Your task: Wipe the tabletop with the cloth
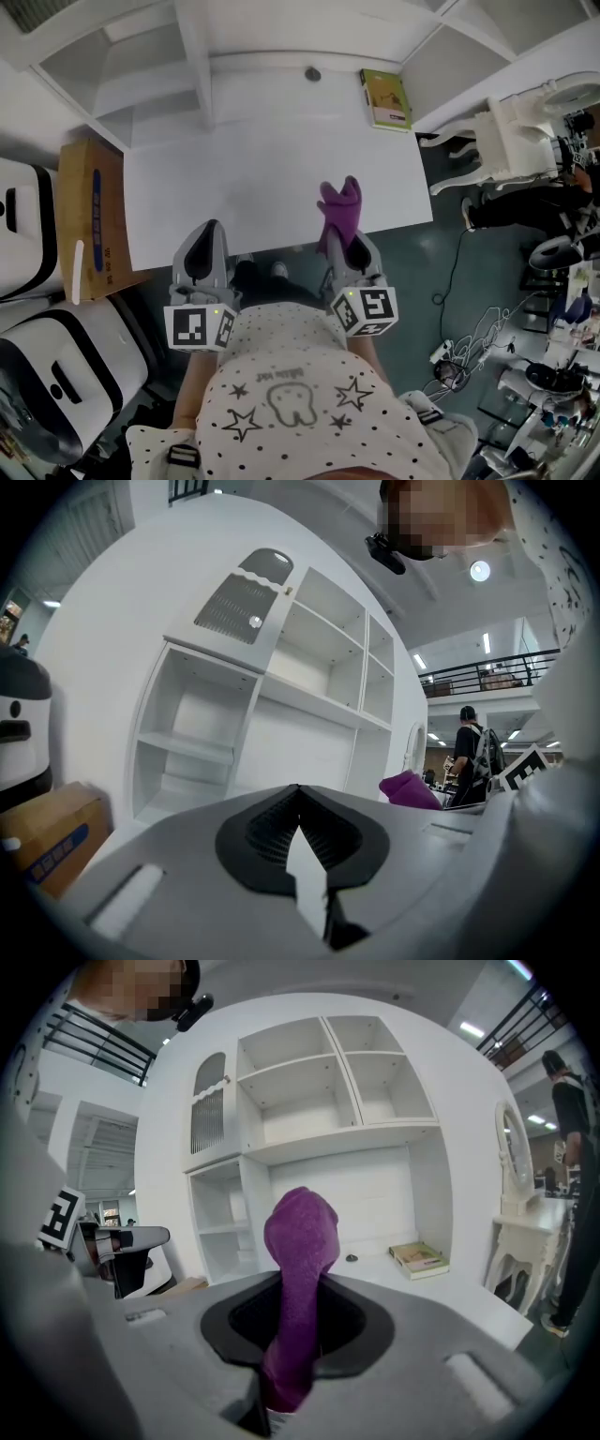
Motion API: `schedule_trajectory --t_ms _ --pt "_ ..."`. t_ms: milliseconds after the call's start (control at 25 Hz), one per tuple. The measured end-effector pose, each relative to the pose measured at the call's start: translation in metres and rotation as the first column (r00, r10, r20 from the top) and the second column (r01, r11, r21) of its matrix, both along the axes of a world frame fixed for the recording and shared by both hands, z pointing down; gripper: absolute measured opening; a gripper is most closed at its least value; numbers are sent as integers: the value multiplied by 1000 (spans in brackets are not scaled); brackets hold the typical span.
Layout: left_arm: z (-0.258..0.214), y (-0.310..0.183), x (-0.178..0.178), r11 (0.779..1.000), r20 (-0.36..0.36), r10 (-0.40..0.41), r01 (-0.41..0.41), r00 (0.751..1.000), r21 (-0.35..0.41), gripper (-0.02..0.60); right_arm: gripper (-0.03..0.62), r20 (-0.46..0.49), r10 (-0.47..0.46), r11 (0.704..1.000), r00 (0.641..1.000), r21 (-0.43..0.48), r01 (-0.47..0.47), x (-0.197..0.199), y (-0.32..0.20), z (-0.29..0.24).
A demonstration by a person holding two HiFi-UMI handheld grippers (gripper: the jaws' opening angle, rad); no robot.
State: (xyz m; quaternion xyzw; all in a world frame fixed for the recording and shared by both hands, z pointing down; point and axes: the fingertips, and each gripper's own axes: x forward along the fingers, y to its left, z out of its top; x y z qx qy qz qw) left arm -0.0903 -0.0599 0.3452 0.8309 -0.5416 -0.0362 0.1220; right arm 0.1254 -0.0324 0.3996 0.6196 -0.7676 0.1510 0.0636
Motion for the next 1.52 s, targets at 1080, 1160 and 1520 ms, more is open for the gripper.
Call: schedule_trajectory --t_ms 1080,1160,1520 --pt "15 -22 -43 999 -16 21 -22 1000 -34 -6 72 -32 6 987 999 -162 -11 -51 -124 78" --pt "15 -22 -43 999 -17 9 -10 1000 -37 -6 72 -41 -5 984 999 -180 -3 -53 -135 87" --pt "15 -12 -39 995 -8 -96 96 995 -32 -6 72 -77 -4 962 997 -273 -17 -24 -184 139"
